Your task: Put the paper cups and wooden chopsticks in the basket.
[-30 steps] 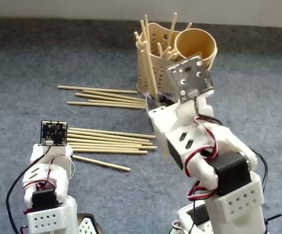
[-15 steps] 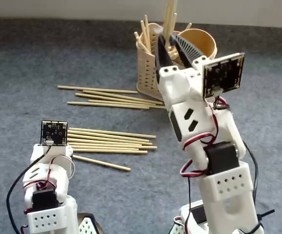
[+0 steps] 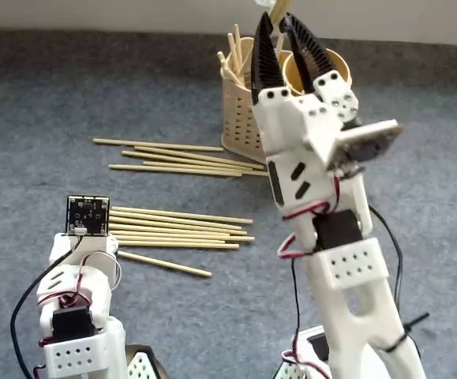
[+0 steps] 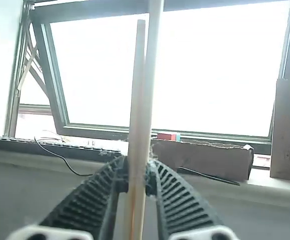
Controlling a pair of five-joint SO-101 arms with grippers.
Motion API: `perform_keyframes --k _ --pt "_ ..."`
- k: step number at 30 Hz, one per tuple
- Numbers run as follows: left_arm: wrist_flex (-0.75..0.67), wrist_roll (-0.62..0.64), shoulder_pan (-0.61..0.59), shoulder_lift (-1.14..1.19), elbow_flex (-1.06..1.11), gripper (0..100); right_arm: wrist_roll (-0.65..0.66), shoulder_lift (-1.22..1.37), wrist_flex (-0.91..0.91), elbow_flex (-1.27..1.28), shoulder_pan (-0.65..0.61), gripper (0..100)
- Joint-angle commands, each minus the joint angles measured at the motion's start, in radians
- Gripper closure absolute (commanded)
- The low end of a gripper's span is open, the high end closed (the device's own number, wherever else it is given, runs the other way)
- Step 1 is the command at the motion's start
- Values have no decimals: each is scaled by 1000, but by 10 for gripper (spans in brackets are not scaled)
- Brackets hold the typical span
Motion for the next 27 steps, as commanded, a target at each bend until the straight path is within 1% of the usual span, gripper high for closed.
perform_keyframes --k 1,8,16,18,21,22,27 --pt "-21 -8 -12 -2 19 993 2 105 -97 -41 31 992" --pt "-21 -8 -12 -2 19 993 0 294 -128 -82 91 992" --pt "-21 -8 -10 -2 19 993 0 389 -116 -70 91 988" --pt "-21 -8 -10 -2 19 993 0 390 -54 -64 90 954" --pt "-21 -8 -10 -2 19 993 -6 375 58 -70 90 842" --pt "-21 -8 -10 -2 19 993 -6 363 81 -70 90 824" --pt "-21 -8 -10 -2 19 993 -6 225 148 -64 79 848"
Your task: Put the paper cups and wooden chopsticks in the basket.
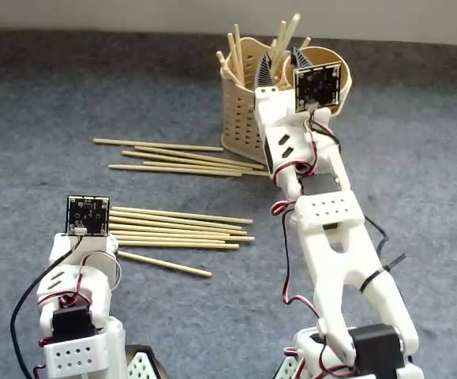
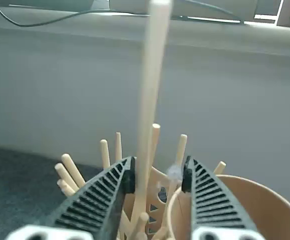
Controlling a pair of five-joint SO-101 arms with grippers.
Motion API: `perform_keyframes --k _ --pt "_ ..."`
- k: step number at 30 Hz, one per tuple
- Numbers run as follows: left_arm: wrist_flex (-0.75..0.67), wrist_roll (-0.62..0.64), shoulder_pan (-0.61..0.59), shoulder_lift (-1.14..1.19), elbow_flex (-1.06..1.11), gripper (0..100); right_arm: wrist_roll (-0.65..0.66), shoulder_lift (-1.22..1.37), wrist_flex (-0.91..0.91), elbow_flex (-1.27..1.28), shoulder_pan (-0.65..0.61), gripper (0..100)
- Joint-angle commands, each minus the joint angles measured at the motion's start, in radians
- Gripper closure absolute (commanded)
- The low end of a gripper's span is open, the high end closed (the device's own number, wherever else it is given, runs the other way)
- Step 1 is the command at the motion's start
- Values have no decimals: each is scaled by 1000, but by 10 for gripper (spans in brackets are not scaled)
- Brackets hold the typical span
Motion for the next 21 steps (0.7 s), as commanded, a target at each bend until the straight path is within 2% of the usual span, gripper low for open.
perform_keyframes --k 1,7,13,21 --pt "-21 -8 -10 -2 19 993 -5 -156 50 -48 -16 857" --pt "-21 -8 -10 -2 19 993 -5 -349 291 -53 -91 879" --pt "-26 -8 -8 -2 19 993 0 -499 524 -53 -217 882" --pt "-61 -8 -18 -4 19 993 2 -590 811 -19 -394 882"
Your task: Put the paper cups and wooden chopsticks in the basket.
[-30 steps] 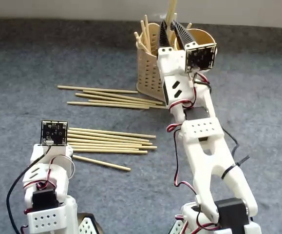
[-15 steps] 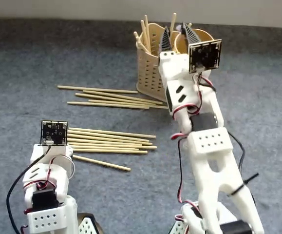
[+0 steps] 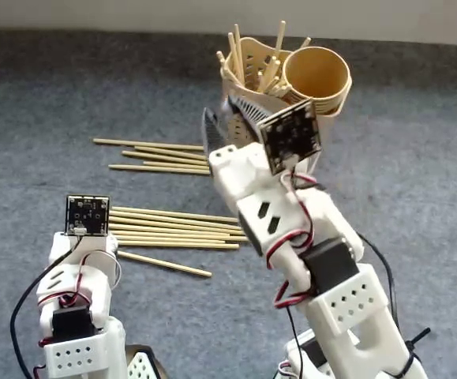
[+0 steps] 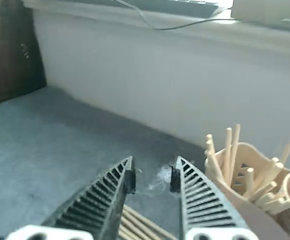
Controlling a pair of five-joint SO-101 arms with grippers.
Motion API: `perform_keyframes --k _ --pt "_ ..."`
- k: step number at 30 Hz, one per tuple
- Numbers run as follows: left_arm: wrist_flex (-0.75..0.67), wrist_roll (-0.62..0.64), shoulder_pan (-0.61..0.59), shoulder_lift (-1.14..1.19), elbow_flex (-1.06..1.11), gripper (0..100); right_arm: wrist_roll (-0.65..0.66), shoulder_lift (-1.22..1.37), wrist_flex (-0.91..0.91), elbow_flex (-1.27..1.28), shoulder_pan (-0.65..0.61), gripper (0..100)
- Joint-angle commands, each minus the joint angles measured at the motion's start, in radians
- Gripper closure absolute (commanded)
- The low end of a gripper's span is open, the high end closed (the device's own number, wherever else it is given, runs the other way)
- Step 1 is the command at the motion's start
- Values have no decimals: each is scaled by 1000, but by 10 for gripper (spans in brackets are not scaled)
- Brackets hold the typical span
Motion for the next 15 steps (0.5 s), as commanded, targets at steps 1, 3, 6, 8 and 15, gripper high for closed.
perform_keyframes --k 1,3,6,8,15 --pt "-37 -9 -22 -4 19 993 0 -39 102 -10 -71 882" --pt "-35 -9 -47 -4 19 993 -2 -36 136 19 -104 882" --pt "-35 -8 -104 -4 19 993 3 -36 147 108 -171 882" --pt "-34 -6 -145 -2 19 993 3 -36 147 174 -223 882" --pt "41 -8 -160 -2 19 993 3 -35 147 361 -334 882"
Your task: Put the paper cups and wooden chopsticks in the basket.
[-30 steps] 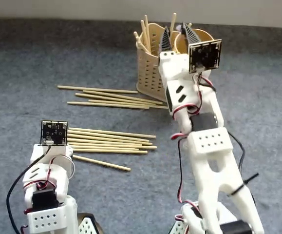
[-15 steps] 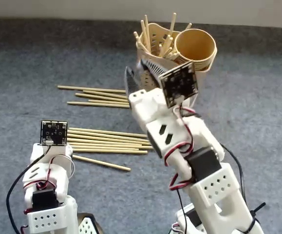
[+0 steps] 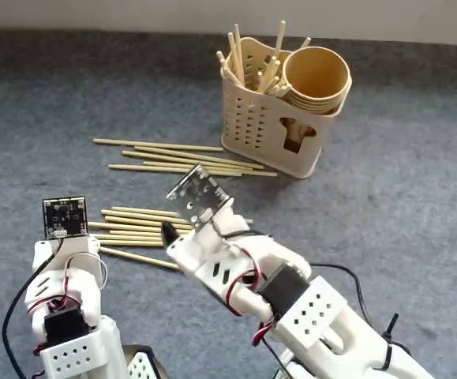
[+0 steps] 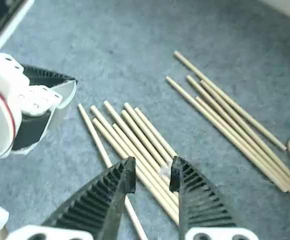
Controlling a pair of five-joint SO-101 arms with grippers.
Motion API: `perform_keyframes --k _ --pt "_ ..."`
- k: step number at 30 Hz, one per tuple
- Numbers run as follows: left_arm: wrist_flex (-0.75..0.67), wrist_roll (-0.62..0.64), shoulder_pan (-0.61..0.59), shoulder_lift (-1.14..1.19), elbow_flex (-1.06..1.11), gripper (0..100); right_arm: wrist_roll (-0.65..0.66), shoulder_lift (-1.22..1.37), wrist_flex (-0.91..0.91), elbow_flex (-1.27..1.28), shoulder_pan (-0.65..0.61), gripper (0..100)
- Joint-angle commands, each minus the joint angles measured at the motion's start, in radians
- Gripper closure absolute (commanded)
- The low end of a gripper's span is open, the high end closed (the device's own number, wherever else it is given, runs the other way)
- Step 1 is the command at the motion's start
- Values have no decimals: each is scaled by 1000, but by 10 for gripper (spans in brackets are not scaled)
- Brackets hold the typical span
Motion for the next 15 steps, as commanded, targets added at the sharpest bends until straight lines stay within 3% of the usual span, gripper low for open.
perform_keyframes --k 1,7,15 --pt "18 -8 -10 -2 19 993 5 -22 4 41 -33 882" --pt "17 -8 -10 -2 19 993 94 162 2 68 -48 882" --pt "18 -8 -10 -2 19 993 94 522 -38 -130 -53 879"
